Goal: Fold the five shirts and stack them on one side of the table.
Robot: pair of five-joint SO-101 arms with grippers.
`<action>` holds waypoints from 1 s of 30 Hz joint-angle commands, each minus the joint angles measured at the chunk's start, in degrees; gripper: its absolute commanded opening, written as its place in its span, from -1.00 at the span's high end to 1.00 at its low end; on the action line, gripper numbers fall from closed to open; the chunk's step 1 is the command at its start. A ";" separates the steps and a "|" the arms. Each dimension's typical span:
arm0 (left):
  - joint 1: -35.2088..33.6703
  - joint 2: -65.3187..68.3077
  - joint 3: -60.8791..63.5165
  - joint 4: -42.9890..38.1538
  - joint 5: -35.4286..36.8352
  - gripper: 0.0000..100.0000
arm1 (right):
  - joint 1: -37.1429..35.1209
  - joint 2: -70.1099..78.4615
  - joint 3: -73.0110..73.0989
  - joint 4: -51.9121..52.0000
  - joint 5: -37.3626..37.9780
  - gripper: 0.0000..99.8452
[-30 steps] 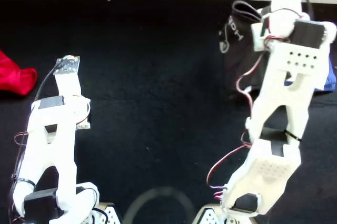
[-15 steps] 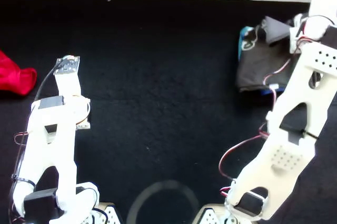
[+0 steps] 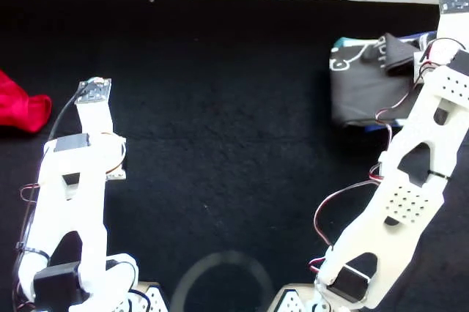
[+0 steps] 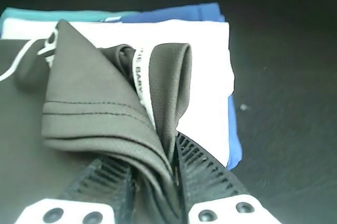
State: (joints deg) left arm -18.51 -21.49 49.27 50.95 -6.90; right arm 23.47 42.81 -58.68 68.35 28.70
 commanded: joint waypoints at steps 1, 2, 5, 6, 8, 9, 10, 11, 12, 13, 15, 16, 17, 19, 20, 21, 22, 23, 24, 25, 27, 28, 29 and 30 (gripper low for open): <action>-0.40 -1.80 -0.22 -0.62 -0.44 0.98 | 1.89 0.04 -2.77 -4.18 0.70 0.99; -0.40 -1.80 -0.22 -0.62 -0.44 0.98 | 2.07 0.40 -2.77 -4.44 0.70 0.99; -0.40 -1.80 -0.22 -0.62 -0.53 0.98 | 2.68 1.89 -2.59 -5.41 0.62 0.99; -0.40 -1.80 -0.22 -0.62 -0.53 0.98 | 3.03 2.68 -2.51 -6.02 0.62 0.99; -0.40 -1.80 -0.22 -0.62 -0.53 0.98 | 3.56 4.62 -2.77 -8.57 0.53 0.99; -0.40 -1.80 -0.22 -0.53 -0.53 0.98 | 4.00 5.41 -2.77 -10.07 0.53 0.99; -0.40 -1.80 -0.22 -0.44 -0.53 0.98 | 4.26 6.11 -2.77 -11.47 0.53 0.99; -0.40 -1.80 -0.22 -0.44 -0.53 0.98 | 4.53 6.73 -2.77 -12.44 0.53 0.99; -0.40 -1.80 -0.22 -0.44 -0.53 0.98 | 4.62 7.25 -2.77 -13.05 0.53 0.99; -0.40 -1.80 -0.22 -0.44 -0.53 0.98 | 4.62 7.60 -2.77 -13.05 0.53 0.98; -0.40 -1.80 -0.22 -0.44 -0.53 0.98 | 4.70 8.40 -2.59 -13.05 0.44 0.93; -0.40 -1.80 -0.22 -0.44 -0.53 0.98 | 4.70 8.75 -2.42 -13.05 0.44 0.89; -0.40 -1.80 -0.22 -0.44 -0.53 0.98 | 4.70 9.10 -2.33 -12.97 0.44 0.84; -0.40 -1.80 -0.22 -0.44 -0.53 0.98 | 4.53 9.71 -2.77 -11.65 0.44 0.74; -0.40 -1.80 -0.22 -0.35 -0.53 0.98 | 4.44 9.71 -2.77 -10.68 0.35 0.70; -0.40 -1.80 -0.22 -0.35 -0.53 0.98 | 4.35 9.63 -2.77 -9.89 0.35 0.67; -0.40 -1.80 -0.22 -0.35 -0.53 0.98 | 4.18 9.54 -2.77 -9.19 0.35 0.66; -0.40 -1.80 -0.22 -0.44 -0.53 0.98 | 4.09 9.45 -2.86 -8.66 0.09 0.66; -0.40 -1.80 -0.22 -0.53 -0.53 0.98 | 3.82 9.36 -3.30 -8.04 -1.05 0.66; -0.40 -1.80 -0.22 -0.53 -0.53 0.98 | 3.65 9.36 -4.53 -7.16 -2.46 0.66; -0.40 -1.80 -0.13 -0.62 -0.53 0.98 | 3.65 9.63 -7.87 -5.05 -5.54 0.66; -0.40 -1.80 -0.13 -0.62 -0.53 0.98 | 3.56 9.63 -9.19 -3.82 -7.21 0.66; -0.40 -1.80 -0.13 -0.62 -0.53 0.98 | 3.21 9.54 -10.42 -2.68 -8.88 0.66; -0.40 -1.80 -0.13 -0.62 -0.53 0.98 | 2.95 9.54 -11.74 -1.45 -10.20 0.65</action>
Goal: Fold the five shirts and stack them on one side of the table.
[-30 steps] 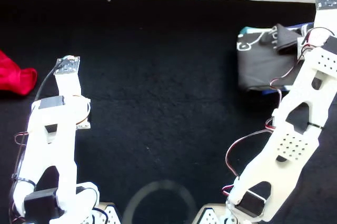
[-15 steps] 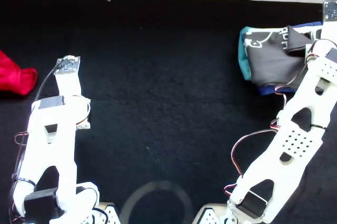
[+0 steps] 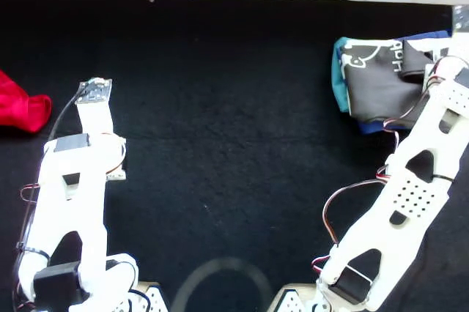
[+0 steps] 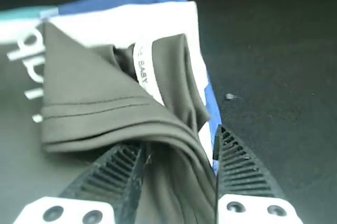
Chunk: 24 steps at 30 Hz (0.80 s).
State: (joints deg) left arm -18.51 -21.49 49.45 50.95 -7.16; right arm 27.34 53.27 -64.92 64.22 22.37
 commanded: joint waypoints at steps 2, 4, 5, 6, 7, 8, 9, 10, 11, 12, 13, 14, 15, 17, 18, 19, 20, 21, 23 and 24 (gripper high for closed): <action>-0.40 -1.80 -0.31 -0.62 -0.26 0.98 | -1.54 -0.92 -8.31 5.14 -5.80 0.65; -0.40 -1.80 -0.31 -0.62 -0.26 0.98 | -2.15 -0.84 -10.77 6.73 -7.74 0.65; -0.40 -1.80 -0.31 -0.62 -0.26 0.98 | -2.33 -0.75 -11.65 7.08 -8.79 0.65; -0.40 -1.80 -0.31 -0.53 -0.26 0.98 | -2.68 -0.66 -12.18 7.43 -9.93 0.62; -0.40 -1.80 -0.31 -0.53 -0.26 0.98 | -2.86 -0.84 -12.44 7.52 -11.25 0.57; -0.40 -1.80 -0.31 -0.44 -0.26 0.98 | -2.95 -0.92 -12.97 7.96 -12.92 0.50; -0.40 -1.80 -0.31 -0.35 -0.26 0.98 | -2.95 -1.01 -12.97 8.04 -14.68 0.43; -0.40 -1.80 -0.31 -0.35 -0.26 0.98 | -2.95 -1.01 -12.97 8.04 -16.09 0.38; -0.48 -1.80 -0.31 -0.35 -0.26 0.98 | -2.95 -1.10 -13.05 8.04 -16.62 0.37; -0.48 -1.80 -0.31 -0.35 -0.26 0.98 | -2.95 -1.10 -13.85 8.13 -16.79 0.37; -0.48 -1.80 -0.31 -0.35 -0.26 0.98 | -2.95 -0.92 -15.08 8.13 -16.97 0.37; -0.48 -1.80 -0.31 -0.35 -0.26 0.98 | -2.95 -0.75 -16.31 8.13 -17.05 0.37; -0.48 -1.80 -0.31 -0.35 -0.26 0.98 | -2.95 -0.75 -17.45 8.13 -17.05 0.37; -0.48 -1.80 -0.31 -0.35 -0.26 0.98 | -3.03 -1.01 -20.35 8.13 -17.05 0.37; -0.48 -1.80 -0.31 -0.35 -0.26 0.98 | -3.21 -1.01 -22.73 8.13 -17.05 0.37; -0.40 -1.80 -0.31 -0.35 -0.26 0.98 | -3.56 -1.01 -25.19 8.22 -17.05 0.39; -0.40 -1.80 -0.31 -0.35 -0.26 0.98 | -3.82 -1.01 -27.38 8.48 -17.05 0.45; -0.31 -1.80 -0.31 -0.44 -0.26 0.98 | -3.91 -1.01 -29.32 9.27 -17.05 0.57; -0.31 -1.80 -0.31 -0.62 -0.26 0.98 | -4.79 -0.92 -32.04 10.51 -16.35 0.92; -0.31 -1.80 -0.31 -0.62 -0.26 0.98 | -5.41 -0.66 -32.57 11.30 -14.07 1.00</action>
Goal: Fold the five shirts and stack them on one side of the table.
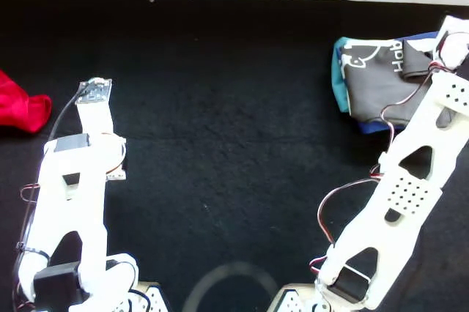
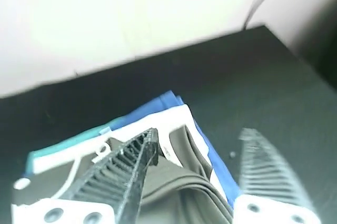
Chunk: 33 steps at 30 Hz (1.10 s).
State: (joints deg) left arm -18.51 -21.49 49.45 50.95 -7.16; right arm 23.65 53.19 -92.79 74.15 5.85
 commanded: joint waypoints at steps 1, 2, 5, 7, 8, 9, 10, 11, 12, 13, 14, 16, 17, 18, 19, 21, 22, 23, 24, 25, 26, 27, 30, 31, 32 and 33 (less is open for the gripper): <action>-0.31 -1.80 -0.31 -0.62 -0.26 0.98 | -2.15 -0.48 -4.62 3.21 5.36 0.96; -0.31 -1.80 -0.31 -0.62 -0.26 0.98 | -2.68 -0.40 -4.62 5.67 7.82 0.95; -0.31 -1.80 -0.31 -0.62 -0.26 0.98 | -4.70 -0.22 -2.33 11.82 9.41 0.98; -0.31 -1.80 -0.31 -0.62 -0.26 0.98 | -5.76 -0.22 0.31 13.14 9.32 0.99; -0.31 -1.80 -0.31 -0.62 -0.26 0.98 | -5.85 -0.22 1.80 13.05 9.32 0.99; -0.31 -1.80 -0.31 -0.62 -0.26 0.98 | -5.85 -0.22 3.47 12.79 9.23 0.99; -0.31 -1.80 -0.31 -0.62 -0.26 0.98 | -5.85 -0.22 5.32 12.00 9.23 0.99; -0.40 -1.80 -0.31 -0.62 -0.26 0.98 | -5.67 -0.22 7.25 11.03 9.23 0.99; -0.48 -1.80 -0.31 -0.62 -0.26 0.98 | -5.32 -0.22 9.63 9.36 9.23 0.99; -0.48 -1.80 -0.31 -0.53 -0.26 0.98 | -4.88 -0.22 12.00 7.34 9.23 0.99; -0.48 -1.80 -0.31 -0.44 -0.26 0.98 | -4.18 -0.31 14.55 5.32 9.23 0.99; -0.48 -1.80 -0.31 -0.44 -0.26 0.98 | -3.38 -0.31 18.68 1.71 9.49 0.99; -0.48 -1.80 -0.31 -0.53 -0.26 0.98 | -3.30 -0.31 20.35 0.57 9.49 0.99; -0.48 -1.80 -0.31 -0.62 -0.26 0.98 | -3.21 -0.31 22.02 -0.31 9.58 0.99; -0.48 -1.80 -0.31 -0.62 -0.26 0.98 | -3.21 -0.31 23.25 -0.92 9.58 0.99; -0.40 -1.80 -0.31 -0.62 -0.26 0.98 | -3.21 -0.31 25.19 -2.77 9.58 0.99; -0.31 -1.80 -0.31 -0.62 -0.26 0.98 | -3.21 -0.31 25.98 -4.00 9.58 0.99; -0.31 -1.80 -0.31 -0.62 -0.26 0.98 | -3.21 -0.31 26.59 -5.23 9.58 0.99; -0.31 -1.80 -0.31 -0.62 -0.26 0.98 | -3.21 -0.22 27.38 -6.81 9.58 0.99; -0.31 -1.80 -0.31 -0.53 -0.26 0.98 | -3.12 -0.22 28.18 -8.57 9.58 0.99; -0.31 -1.80 -0.31 -0.44 -0.26 0.98 | -2.95 -0.22 28.88 -10.51 9.49 0.99; -0.40 -1.80 -0.31 -0.35 -0.26 0.98 | -2.51 -0.22 29.41 -12.62 9.49 0.99; -0.48 -1.80 -0.31 -0.26 -0.26 0.98 | -1.27 -0.22 31.16 -19.47 9.49 0.99; -0.48 -1.80 -0.31 -0.26 -0.26 0.98 | -0.84 -0.22 31.78 -21.49 9.49 0.99; -0.48 -1.80 -0.31 -0.26 -0.26 0.98 | -0.31 -0.22 32.31 -23.87 9.49 0.99; -0.48 -1.80 -0.31 -0.26 -0.26 0.98 | 0.13 -0.22 32.66 -26.07 9.49 0.99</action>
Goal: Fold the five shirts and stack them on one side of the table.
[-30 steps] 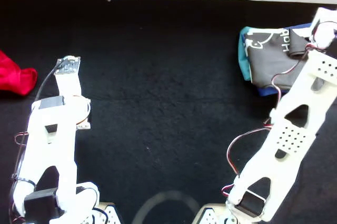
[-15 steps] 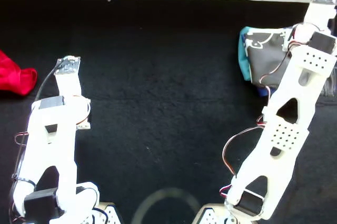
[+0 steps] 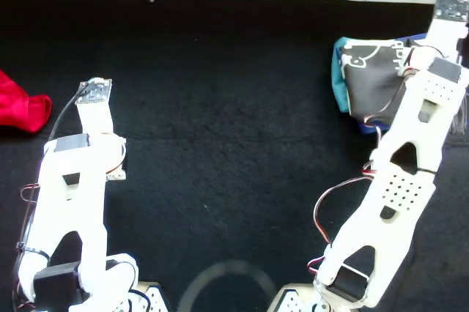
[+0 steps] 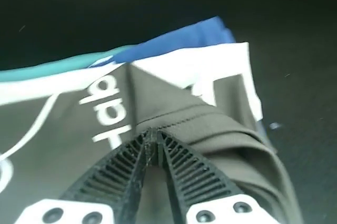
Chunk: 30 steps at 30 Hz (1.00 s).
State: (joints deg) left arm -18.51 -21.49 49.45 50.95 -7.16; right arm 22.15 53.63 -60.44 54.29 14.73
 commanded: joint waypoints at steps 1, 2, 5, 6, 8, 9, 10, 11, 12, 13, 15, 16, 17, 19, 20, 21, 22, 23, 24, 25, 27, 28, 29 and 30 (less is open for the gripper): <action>-0.48 -1.80 -0.31 -0.26 -0.35 0.98 | 2.24 -0.66 0.57 -8.40 0.53 0.99; -0.48 -1.80 -0.31 -0.26 -0.97 0.98 | 2.86 -0.66 0.75 -10.51 0.35 0.99; -0.48 -1.80 -0.22 -0.26 -2.99 0.98 | 4.18 -0.66 0.75 -16.13 0.26 0.99; -0.48 -1.80 -0.22 -0.26 -2.99 0.98 | 4.26 -0.66 0.75 -17.98 0.26 0.99; -0.48 -1.80 -0.22 -0.26 -2.99 0.98 | 4.53 -0.66 0.75 -21.23 0.26 0.99; -0.48 -1.80 -0.22 -0.26 -2.99 0.98 | 4.53 -0.66 0.66 -22.90 0.26 0.99; -0.40 -1.80 -0.22 -0.26 -2.99 0.98 | 4.44 -0.66 0.66 -24.48 0.26 0.99; -0.31 -1.80 -0.22 -0.26 -2.99 0.98 | 4.35 -0.66 0.48 -26.07 0.26 0.99; -0.31 -1.80 -0.22 -0.26 -2.99 0.98 | 4.26 -0.66 0.40 -27.56 0.26 0.99; -0.31 -1.80 -0.22 -0.26 -2.99 0.98 | 3.91 -0.75 0.31 -28.97 0.26 0.99; -0.31 -1.80 -0.22 -0.26 -2.99 0.98 | 3.38 -0.92 0.22 -30.73 0.26 0.99; -0.31 -1.80 -0.22 -0.26 -2.99 0.98 | 3.12 -1.19 0.22 -31.25 0.26 0.99; -0.31 -1.80 -0.22 -0.26 -2.99 0.98 | 2.86 -1.36 0.13 -31.60 0.26 0.98; -0.31 -1.80 -0.22 -0.26 -2.99 0.98 | 2.42 -1.36 -2.33 -31.34 0.26 0.98; -0.40 -1.80 -0.22 -0.26 -2.99 0.98 | 2.33 -1.36 -4.09 -30.11 0.26 0.98; -0.40 -1.80 -0.22 -0.26 -2.99 0.98 | 2.15 -1.36 -5.85 -28.18 -0.18 0.98; -0.40 -1.80 -0.22 -0.26 -2.99 0.98 | 1.98 -1.36 -7.69 -25.98 -1.32 0.98; -0.40 -1.80 -0.22 -0.26 -2.99 0.98 | 1.71 -1.36 -10.07 -23.25 -2.73 0.98; -0.40 -1.80 -0.22 -0.26 -2.99 0.98 | 1.63 -1.36 -12.35 -20.26 -3.78 0.98; -0.40 -1.80 -0.22 -0.35 -2.99 0.98 | 1.45 -1.36 -14.73 -16.66 -4.40 0.98; -0.40 -1.80 -0.22 -0.62 -2.99 0.98 | 0.31 -1.36 -18.24 -9.10 -3.78 0.99; -0.31 -1.80 -0.22 -0.62 -2.99 0.98 | -0.22 -1.36 -19.38 -5.49 -3.08 0.99; -0.31 -1.80 -0.22 -0.62 -2.99 0.98 | -0.66 -1.27 -20.35 -1.80 -2.11 0.99; -0.31 -1.80 -0.22 -0.62 -2.99 0.98 | -1.19 -1.27 -20.88 1.45 -1.05 0.99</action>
State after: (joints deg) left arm -18.51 -21.49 49.45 50.95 -9.54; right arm 22.68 53.80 -76.70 46.37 11.82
